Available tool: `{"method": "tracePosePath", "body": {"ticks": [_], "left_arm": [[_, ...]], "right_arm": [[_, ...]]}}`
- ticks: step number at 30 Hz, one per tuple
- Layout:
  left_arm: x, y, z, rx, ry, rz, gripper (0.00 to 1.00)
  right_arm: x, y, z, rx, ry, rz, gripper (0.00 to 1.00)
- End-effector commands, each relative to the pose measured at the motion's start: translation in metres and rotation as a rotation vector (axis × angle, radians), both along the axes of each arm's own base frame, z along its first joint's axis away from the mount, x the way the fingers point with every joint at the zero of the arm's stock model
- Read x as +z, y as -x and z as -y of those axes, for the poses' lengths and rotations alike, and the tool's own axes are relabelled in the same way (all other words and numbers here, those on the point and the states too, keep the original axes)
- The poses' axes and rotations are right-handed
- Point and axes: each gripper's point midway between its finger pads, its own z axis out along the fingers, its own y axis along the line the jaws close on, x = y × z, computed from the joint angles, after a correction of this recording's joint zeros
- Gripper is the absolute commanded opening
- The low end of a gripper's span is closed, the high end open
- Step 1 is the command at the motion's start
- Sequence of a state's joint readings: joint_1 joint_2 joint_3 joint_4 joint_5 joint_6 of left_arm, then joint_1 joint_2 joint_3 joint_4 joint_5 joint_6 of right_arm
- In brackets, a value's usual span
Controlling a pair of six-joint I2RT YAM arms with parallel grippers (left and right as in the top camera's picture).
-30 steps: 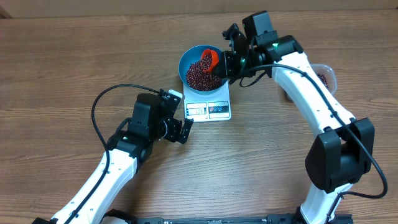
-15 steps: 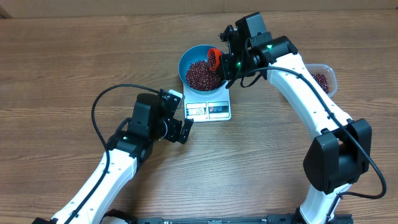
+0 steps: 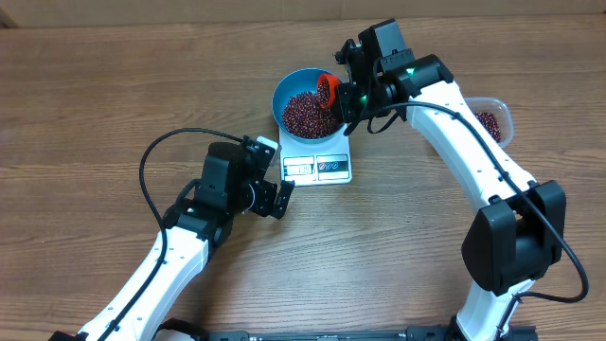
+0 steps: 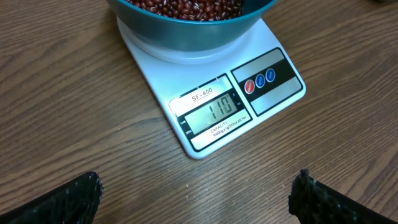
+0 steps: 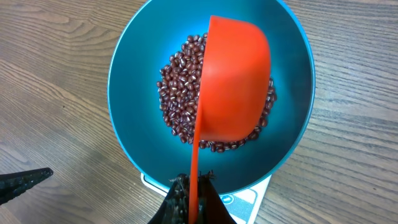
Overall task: Scoop item into bowl and weigh 150g on scale
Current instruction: 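Tip the scoop to pour beans into the blue bowl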
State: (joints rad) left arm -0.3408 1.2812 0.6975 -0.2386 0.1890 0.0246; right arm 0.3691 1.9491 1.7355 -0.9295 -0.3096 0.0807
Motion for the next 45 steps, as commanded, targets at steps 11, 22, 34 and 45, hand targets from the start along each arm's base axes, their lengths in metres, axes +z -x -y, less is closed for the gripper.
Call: {"method": "tracePosePath", "body": {"ticks": [11, 22, 34, 45], "left_arm": [[-0.003, 0.000, 0.000, 0.009, 0.000, -0.008, 1.00], [-0.003, 0.000, 0.000, 0.010, 0.000, -0.008, 1.00], [-0.003, 0.000, 0.000, 0.009, 0.000, -0.008, 1.00], [-0.003, 0.000, 0.000, 0.009, 0.000, -0.008, 1.00]], "right_arm": [[0.019, -0.007, -0.002, 0.024, 0.010, 0.071, 0.04], [0.017, -0.005, -0.001, 0.025, 0.013, 0.062, 0.04], [0.022, -0.009, -0.003, 0.028, 0.006, 0.086, 0.04], [0.018, -0.011, 0.006, 0.030, 0.067, 0.105, 0.04]]}}
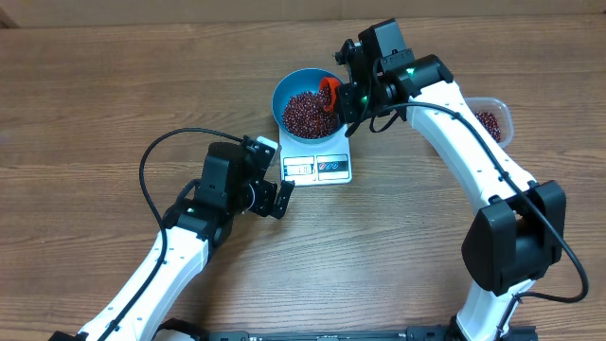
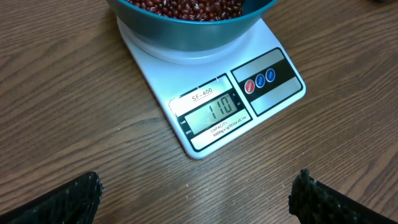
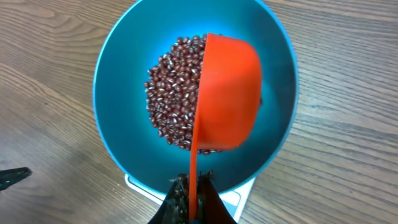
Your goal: Scoop item into bowl and weigh 150g on scale
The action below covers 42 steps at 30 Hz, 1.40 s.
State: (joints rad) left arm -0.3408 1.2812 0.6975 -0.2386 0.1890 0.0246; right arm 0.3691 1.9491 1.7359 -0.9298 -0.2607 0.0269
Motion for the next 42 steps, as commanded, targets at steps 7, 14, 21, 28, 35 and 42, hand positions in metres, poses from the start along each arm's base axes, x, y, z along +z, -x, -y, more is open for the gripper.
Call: {"method": "tracePosePath", "body": {"ticks": [7, 14, 21, 28, 35, 42], "left_arm": [[-0.003, 0.000, 0.000, 0.009, 0.000, -0.008, 1.00], [-0.003, 0.000, 0.000, 0.010, 0.000, -0.008, 0.99], [-0.003, 0.000, 0.000, 0.010, 0.000, -0.008, 1.00], [-0.003, 0.000, 0.000, 0.010, 0.000, -0.008, 1.00], [-0.003, 0.000, 0.000, 0.009, 0.000, -0.008, 1.00], [-0.003, 0.000, 0.000, 0.010, 0.000, -0.008, 1.00]], "right_arm": [[0.020, -0.009, 0.001, 0.007, 0.023, 0.076, 0.04], [0.020, -0.009, 0.000, 0.009, 0.018, 0.077, 0.04], [0.021, -0.008, -0.003, 0.018, 0.004, 0.071, 0.04], [0.023, -0.005, -0.007, 0.033, -0.031, 0.058, 0.04], [0.040, -0.003, -0.003, 0.072, -0.248, -0.011, 0.04], [0.053, -0.005, 0.010, 0.078, -0.375, -0.036, 0.04]]}}
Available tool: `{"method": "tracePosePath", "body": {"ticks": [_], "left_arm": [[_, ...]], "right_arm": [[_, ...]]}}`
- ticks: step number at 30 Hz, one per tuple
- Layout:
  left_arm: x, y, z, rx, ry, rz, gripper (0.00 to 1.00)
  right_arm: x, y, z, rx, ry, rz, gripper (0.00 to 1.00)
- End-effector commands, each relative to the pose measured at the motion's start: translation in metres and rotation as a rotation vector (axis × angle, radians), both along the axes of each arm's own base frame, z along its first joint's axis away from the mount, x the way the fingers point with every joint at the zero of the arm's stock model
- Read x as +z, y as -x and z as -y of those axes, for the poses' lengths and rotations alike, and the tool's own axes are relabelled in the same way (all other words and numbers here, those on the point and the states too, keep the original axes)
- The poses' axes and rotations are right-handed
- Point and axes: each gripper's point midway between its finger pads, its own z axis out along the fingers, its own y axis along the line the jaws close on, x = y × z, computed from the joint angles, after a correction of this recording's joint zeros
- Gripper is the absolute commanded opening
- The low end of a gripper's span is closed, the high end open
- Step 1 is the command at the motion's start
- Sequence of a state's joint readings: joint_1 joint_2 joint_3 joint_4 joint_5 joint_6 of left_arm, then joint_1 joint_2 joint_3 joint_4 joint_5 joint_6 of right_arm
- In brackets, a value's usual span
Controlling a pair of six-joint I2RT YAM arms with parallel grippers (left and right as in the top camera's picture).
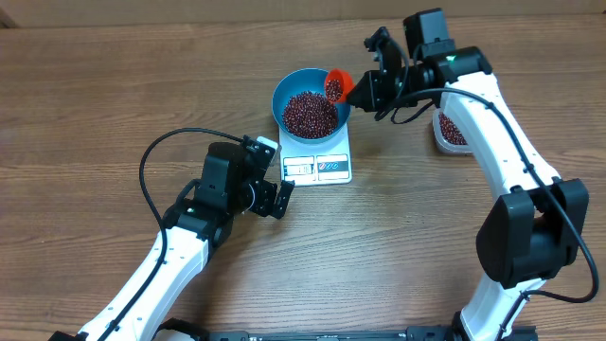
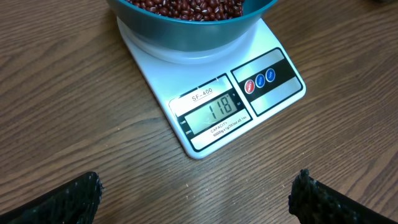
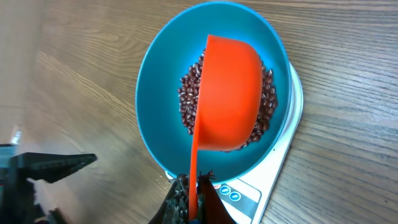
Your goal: Scoop item into bowl and weigh 150g on scale
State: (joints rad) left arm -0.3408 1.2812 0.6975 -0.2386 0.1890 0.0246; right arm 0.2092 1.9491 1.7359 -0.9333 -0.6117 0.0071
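Note:
A blue bowl [image 1: 287,87] of red beans stands on the white scale [image 1: 316,168]. In the left wrist view the scale's display [image 2: 216,111] reads 118. My right gripper [image 3: 193,194] is shut on the handle of the orange scoop [image 3: 230,106], which hangs over the bowl's right side; overhead, the scoop [image 1: 335,85] is at the bowl's right rim and holds some beans. My left gripper [image 2: 196,193] rests open on the table just in front of the scale, nothing between its fingers.
A clear container [image 1: 451,130] with more red beans sits to the right of the scale, partly under my right arm. Bare wooden table surrounds the scale. A black cable loops from my left arm at the left.
My right gripper with the scoop has moved from over the bowl's middle to its right rim. The scale reading went from 110 to 118. The left arm has stayed put.
The scoop was tipped over the beans in the bowl with the scale at 110. It stayed over the bowl a moment later, still at 110. Now it is at the bowl's right rim and the scale shows 118.

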Motion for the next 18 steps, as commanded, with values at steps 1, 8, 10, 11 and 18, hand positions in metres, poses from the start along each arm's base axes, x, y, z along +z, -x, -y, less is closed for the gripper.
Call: {"method": "tracePosePath", "body": {"ticks": [1, 8, 10, 11, 18], "left_arm": [[-0.0031, 0.0002, -0.0004, 0.009, 0.000, -0.008, 1.00], [-0.0031, 0.0001, -0.0005, 0.010, 0.000, -0.008, 1.00], [-0.0030, 0.0000, -0.0005, 0.010, 0.000, -0.008, 1.00], [-0.0031, 0.0001, -0.0005, 0.010, 0.000, -0.008, 1.00], [-0.0030, 0.0000, -0.0005, 0.010, 0.000, -0.008, 1.00]], "right_arm": [[0.0303, 0.0000, -0.0112, 0.048, -0.088, 0.051, 0.04], [0.0295, 0.0012, -0.0109, 0.047, -0.086, 0.044, 0.04], [0.0295, 0.0012, -0.0109, 0.047, -0.086, 0.044, 0.04], [0.0295, 0.0012, -0.0109, 0.047, -0.086, 0.044, 0.04], [0.0295, 0.0012, -0.0111, 0.048, -0.086, 0.044, 0.04]]}}
